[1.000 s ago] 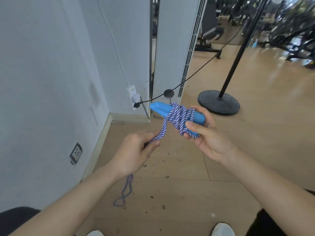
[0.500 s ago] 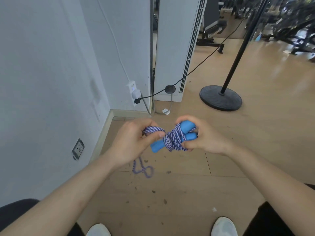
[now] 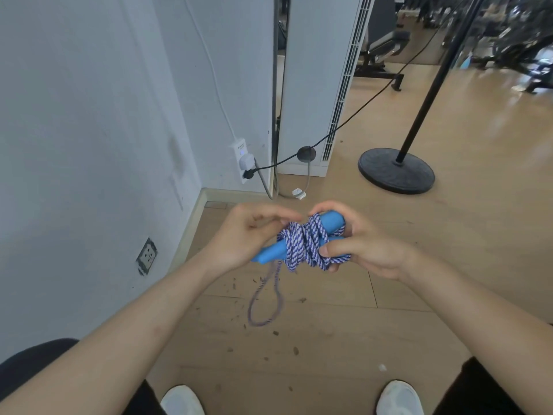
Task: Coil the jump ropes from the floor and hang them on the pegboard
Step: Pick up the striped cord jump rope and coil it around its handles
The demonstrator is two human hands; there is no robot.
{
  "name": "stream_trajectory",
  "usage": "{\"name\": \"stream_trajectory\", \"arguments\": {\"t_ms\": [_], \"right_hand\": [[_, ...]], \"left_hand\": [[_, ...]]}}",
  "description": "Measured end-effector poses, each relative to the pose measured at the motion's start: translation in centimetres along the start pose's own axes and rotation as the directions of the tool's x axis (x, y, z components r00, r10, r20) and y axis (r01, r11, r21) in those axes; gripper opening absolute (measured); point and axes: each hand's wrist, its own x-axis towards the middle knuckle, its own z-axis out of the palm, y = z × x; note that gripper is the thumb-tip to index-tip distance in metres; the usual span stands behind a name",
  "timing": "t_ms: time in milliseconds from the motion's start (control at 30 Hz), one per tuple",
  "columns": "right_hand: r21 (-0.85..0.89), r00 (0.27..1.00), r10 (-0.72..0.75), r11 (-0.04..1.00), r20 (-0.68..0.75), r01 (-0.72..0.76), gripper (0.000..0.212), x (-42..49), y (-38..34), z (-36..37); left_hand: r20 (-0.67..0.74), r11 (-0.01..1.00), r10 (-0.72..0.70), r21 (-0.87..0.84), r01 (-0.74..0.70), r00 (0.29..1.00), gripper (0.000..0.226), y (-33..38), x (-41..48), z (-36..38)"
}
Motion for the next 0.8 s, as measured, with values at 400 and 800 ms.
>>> {"name": "stream_trajectory", "arguments": {"t_ms": [400,800], "right_hand": [[0.0,0.999,-0.012,1.0,-0.046,0.012,0.059,0.4,0.7,1.3],[0.224,0.991,-0.056,0.971,-0.118,0.082,0.052,0.9,-0.2,1.8]], "left_hand": [[0.328,0.995,-0.084,0.081,0.061,0.941,0.092,0.7,-0.5,0.4],[0.203,0.934,-0.197,-0.259,0.247,0.959,0.037,0.9,0.7,-1.2]]}}
